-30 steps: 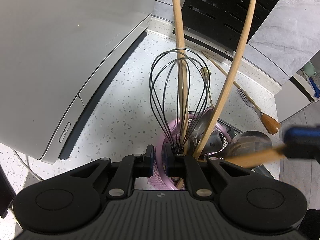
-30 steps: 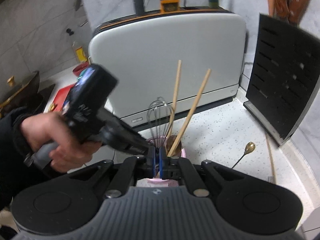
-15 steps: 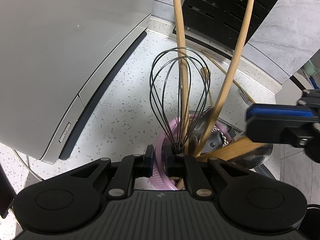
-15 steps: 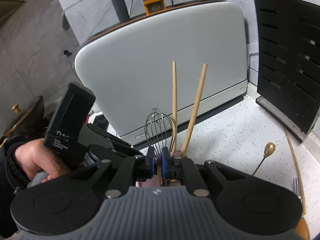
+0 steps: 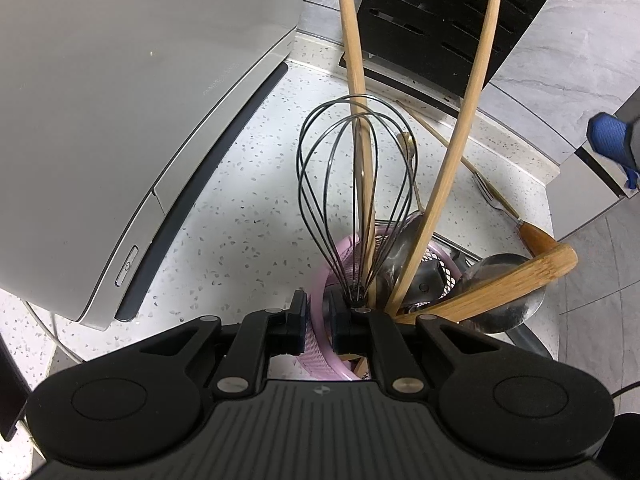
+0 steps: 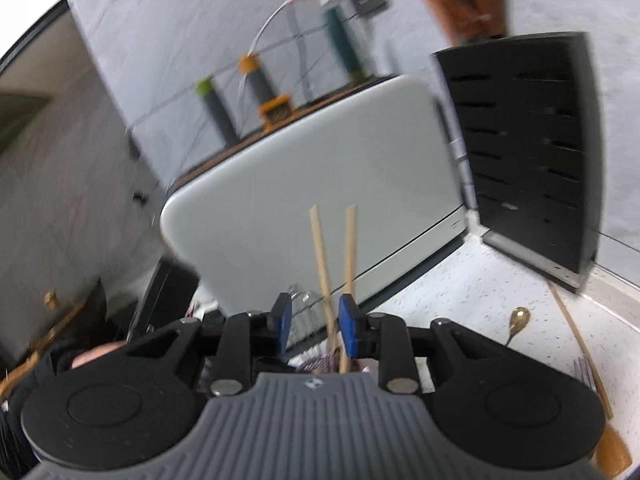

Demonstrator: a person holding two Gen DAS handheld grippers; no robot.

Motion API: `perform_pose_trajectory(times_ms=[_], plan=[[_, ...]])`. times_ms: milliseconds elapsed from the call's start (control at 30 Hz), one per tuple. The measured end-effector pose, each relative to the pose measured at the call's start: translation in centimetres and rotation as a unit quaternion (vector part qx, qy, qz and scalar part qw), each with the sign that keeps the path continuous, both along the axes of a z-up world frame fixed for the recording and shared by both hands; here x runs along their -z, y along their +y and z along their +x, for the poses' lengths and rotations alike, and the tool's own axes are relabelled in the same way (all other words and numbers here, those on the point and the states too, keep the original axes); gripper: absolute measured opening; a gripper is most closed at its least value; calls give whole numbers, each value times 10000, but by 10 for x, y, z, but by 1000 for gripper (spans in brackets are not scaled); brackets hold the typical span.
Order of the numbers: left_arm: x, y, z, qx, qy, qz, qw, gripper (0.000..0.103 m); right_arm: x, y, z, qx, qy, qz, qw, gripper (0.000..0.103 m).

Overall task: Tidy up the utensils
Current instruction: 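Move the right gripper to the bent silver straw and grasp it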

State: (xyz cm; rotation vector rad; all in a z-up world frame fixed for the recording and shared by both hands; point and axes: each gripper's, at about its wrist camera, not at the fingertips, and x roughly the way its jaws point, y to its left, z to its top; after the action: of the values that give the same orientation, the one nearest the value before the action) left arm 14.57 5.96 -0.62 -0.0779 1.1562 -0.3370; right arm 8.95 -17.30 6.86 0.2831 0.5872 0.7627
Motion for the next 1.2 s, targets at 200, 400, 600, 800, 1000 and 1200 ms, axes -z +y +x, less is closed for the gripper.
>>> perform_pose_trajectory(times_ms=[200,400,600,800,1000,1200], plan=[[1,-2,2,6,-1,66,10000,12,16,-34,9,864,246,228,9957,30],[1,-7,1,36,-11,70,10000,12,45,-60,8,1511,360,-479,9867,32],[1,-4,0,34,-7,15,10000,12,74,-77,11,1834,338,-1206,9750,33],[2,-5,1,73,-24,60,10000,12,96,-87,14,1900,317,-1769,9652,36],[2,-10,1,77,-16,147,9999,12,102,-93,22,1975,231,-1939,9607,39],[3,-10,1,90,-9,132,9999,12,120,-97,37,2028,372,-2461,9471,39]])
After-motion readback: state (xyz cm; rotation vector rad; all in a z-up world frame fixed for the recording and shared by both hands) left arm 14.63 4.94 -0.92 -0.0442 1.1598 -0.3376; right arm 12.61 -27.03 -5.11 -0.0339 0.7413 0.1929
